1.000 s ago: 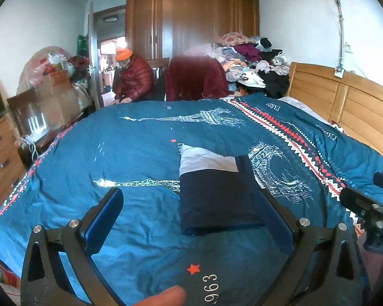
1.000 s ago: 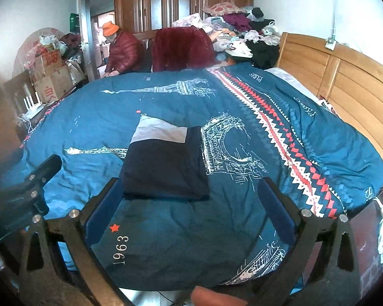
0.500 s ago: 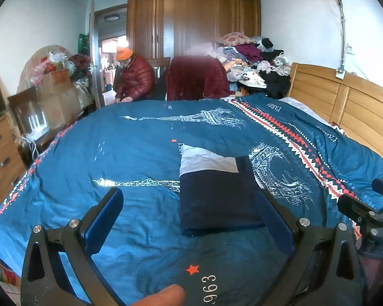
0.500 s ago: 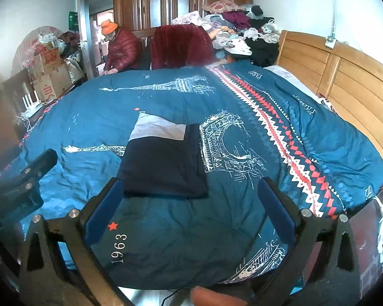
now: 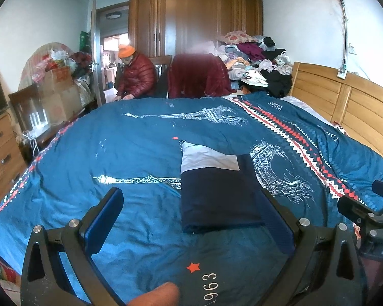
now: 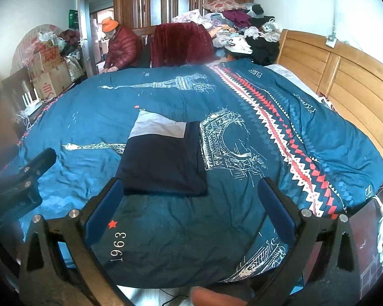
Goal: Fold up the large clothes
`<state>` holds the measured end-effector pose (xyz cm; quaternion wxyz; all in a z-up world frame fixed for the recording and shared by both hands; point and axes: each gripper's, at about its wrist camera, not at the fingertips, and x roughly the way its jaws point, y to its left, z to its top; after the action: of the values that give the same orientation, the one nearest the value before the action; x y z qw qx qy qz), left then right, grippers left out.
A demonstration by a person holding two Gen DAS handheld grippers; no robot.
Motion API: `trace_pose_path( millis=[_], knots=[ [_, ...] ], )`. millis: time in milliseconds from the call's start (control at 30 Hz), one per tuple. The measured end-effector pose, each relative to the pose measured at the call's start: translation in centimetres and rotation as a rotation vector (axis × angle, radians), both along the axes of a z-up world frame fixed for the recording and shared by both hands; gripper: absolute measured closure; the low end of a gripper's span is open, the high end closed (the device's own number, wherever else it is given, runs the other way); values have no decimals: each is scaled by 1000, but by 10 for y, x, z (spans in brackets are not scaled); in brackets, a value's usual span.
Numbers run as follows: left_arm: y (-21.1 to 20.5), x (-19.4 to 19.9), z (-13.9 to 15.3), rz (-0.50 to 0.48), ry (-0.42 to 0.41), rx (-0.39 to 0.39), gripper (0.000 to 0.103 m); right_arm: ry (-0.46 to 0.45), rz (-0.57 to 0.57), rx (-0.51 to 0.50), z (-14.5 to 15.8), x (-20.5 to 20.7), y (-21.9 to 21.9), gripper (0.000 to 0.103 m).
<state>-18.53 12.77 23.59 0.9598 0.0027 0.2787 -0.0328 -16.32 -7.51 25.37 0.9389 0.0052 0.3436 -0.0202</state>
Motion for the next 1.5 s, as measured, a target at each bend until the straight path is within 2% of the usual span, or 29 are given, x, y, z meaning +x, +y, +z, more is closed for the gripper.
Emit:
trace_pose_path(
  millis=[700,833,1500],
  knots=[
    [-2,0,-4,7,0,37,0,6,2,-7,-4,0,-2,0],
    [0,1,-7,30,9,72,0,5,7,-1,-4,2,-4,0],
    [19,10,-17,97,57,87,0,29,35,-20,-9,5,10,0]
  ],
)
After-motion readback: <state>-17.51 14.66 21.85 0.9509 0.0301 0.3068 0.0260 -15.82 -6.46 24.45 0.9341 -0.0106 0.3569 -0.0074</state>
